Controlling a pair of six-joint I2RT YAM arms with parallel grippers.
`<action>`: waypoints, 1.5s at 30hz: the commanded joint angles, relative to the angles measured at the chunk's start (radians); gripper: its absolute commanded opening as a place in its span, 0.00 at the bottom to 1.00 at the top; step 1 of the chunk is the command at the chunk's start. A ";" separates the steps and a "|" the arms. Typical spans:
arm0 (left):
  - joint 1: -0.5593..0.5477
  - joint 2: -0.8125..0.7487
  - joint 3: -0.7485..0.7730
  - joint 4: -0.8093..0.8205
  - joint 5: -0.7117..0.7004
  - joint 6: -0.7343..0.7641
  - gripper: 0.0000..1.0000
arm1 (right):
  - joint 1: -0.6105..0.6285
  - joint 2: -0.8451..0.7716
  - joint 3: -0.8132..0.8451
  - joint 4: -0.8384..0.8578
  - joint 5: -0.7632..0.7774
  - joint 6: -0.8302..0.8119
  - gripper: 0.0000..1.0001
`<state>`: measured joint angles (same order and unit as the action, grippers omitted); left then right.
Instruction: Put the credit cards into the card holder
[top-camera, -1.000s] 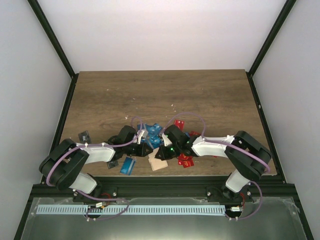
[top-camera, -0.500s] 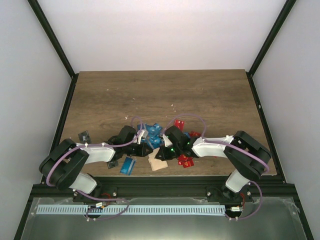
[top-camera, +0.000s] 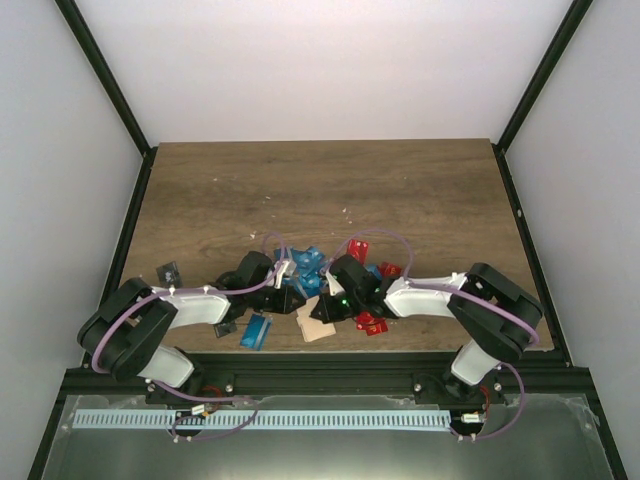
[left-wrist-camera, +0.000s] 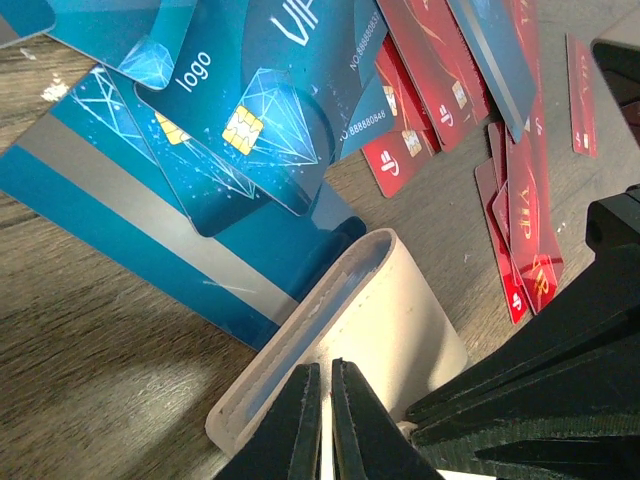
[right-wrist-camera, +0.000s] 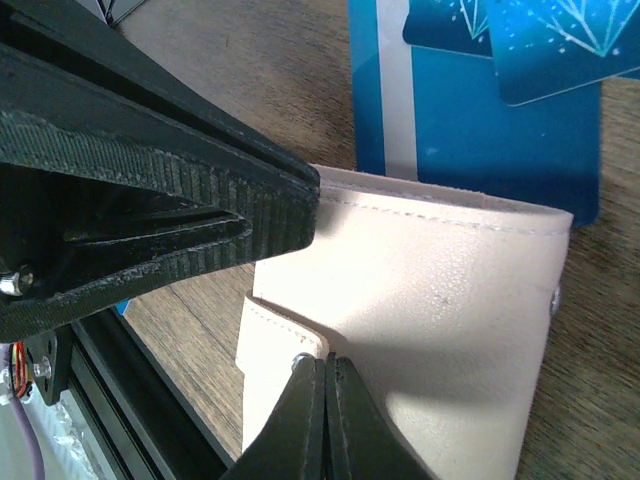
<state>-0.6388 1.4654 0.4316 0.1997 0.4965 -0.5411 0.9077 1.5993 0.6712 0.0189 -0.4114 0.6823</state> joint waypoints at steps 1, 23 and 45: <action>0.001 -0.008 -0.014 -0.044 -0.052 0.023 0.07 | 0.046 0.024 -0.046 -0.132 0.016 0.005 0.01; -0.001 -0.008 -0.019 -0.050 -0.061 0.023 0.07 | 0.224 0.156 -0.008 -0.368 0.277 0.024 0.01; -0.024 -0.018 -0.031 -0.083 -0.137 0.025 0.07 | 0.211 0.378 0.036 -0.612 0.204 0.097 0.01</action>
<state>-0.6506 1.4567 0.4221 0.1642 0.3923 -0.5373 1.0847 1.7363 0.8165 -0.0448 -0.2607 0.7818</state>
